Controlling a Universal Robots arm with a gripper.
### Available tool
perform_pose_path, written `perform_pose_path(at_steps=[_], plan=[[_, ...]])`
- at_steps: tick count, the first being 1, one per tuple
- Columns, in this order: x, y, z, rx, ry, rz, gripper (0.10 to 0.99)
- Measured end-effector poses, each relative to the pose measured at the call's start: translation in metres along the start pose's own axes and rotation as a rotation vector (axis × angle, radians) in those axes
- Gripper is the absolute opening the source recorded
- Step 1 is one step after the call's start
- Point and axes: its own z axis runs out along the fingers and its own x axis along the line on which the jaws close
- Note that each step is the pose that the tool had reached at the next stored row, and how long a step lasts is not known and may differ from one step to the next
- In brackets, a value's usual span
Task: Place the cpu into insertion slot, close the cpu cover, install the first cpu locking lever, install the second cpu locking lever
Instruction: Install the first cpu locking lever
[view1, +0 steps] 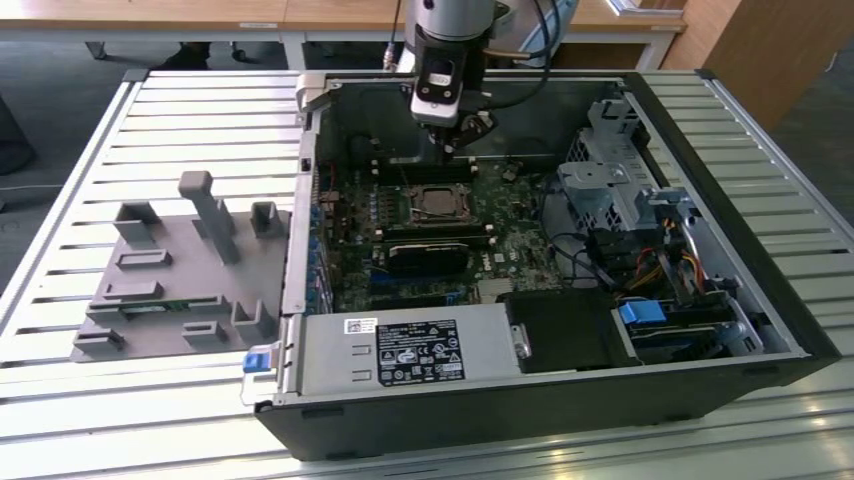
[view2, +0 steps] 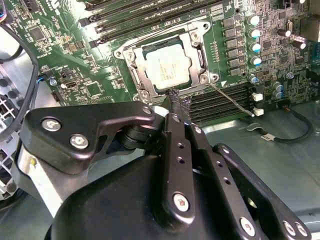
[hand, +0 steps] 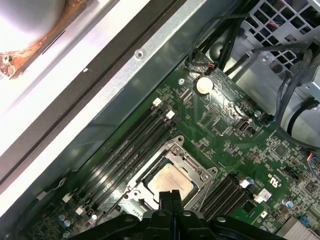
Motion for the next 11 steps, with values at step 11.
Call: perform_pose_path(at_steps=[11], plan=[[0.0001,-0.0004,0.0000,-0.001,0.0041,-0.109,0.122]])
